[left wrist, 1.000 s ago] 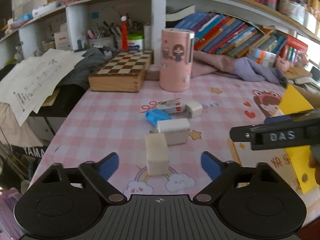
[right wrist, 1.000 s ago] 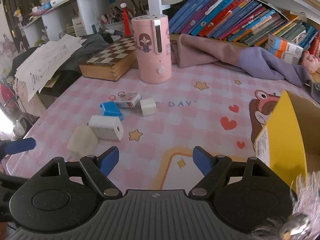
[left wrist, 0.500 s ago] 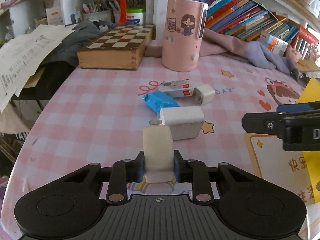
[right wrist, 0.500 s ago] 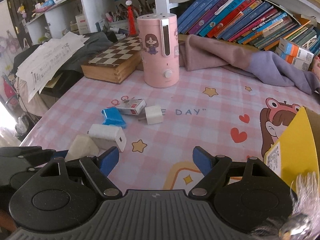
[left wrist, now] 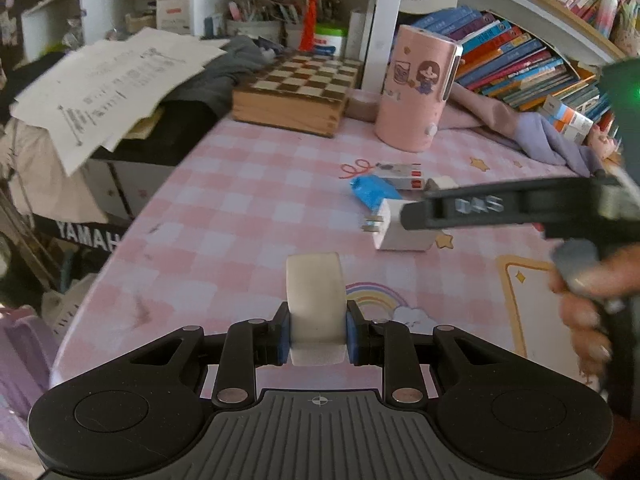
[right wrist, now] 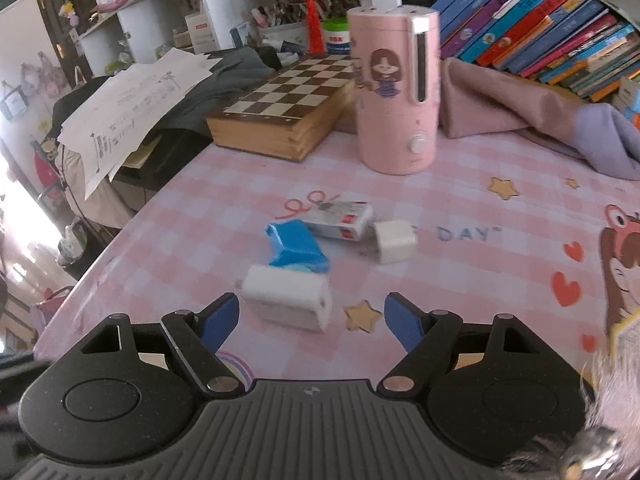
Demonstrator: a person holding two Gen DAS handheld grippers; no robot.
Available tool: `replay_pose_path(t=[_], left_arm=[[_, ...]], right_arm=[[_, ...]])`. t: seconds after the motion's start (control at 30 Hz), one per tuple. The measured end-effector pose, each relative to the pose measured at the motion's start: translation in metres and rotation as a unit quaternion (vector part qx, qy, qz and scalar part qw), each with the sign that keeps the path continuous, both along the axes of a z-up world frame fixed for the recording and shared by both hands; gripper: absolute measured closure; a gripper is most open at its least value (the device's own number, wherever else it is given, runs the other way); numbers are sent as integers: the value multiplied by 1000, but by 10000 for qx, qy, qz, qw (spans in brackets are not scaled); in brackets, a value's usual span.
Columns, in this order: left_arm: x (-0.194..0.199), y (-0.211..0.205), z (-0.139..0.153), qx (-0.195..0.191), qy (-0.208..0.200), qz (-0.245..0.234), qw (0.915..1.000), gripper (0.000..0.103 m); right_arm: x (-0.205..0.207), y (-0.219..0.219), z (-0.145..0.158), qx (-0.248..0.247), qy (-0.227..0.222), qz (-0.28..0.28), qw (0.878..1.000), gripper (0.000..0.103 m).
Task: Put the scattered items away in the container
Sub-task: 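Move the left tool to the white roll and close on it, then lift the white roll with the left tool while the right tool grasps the white block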
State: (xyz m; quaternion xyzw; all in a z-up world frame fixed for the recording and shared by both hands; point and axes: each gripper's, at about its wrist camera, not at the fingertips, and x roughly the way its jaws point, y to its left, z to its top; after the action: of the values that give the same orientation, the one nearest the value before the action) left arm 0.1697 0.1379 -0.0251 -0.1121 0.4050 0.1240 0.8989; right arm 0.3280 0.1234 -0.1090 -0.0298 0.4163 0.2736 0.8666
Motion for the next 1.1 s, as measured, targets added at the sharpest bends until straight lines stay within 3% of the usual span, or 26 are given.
replay_pose_path(t=[0.27,0.43,1.1], left_arm=[[-15,2,6,129,-11,81,9999,78],[-16,1,6,116,-44,84,9999,78],[-34,-18,39,338,-864,8,9957,79]], right_arm=[[13,20,-14,-135,20,-193,9997,33],[14,21,-17,-60,149,-74,9998,52],[-19,-12,27,-70,-280,80,9996,53]])
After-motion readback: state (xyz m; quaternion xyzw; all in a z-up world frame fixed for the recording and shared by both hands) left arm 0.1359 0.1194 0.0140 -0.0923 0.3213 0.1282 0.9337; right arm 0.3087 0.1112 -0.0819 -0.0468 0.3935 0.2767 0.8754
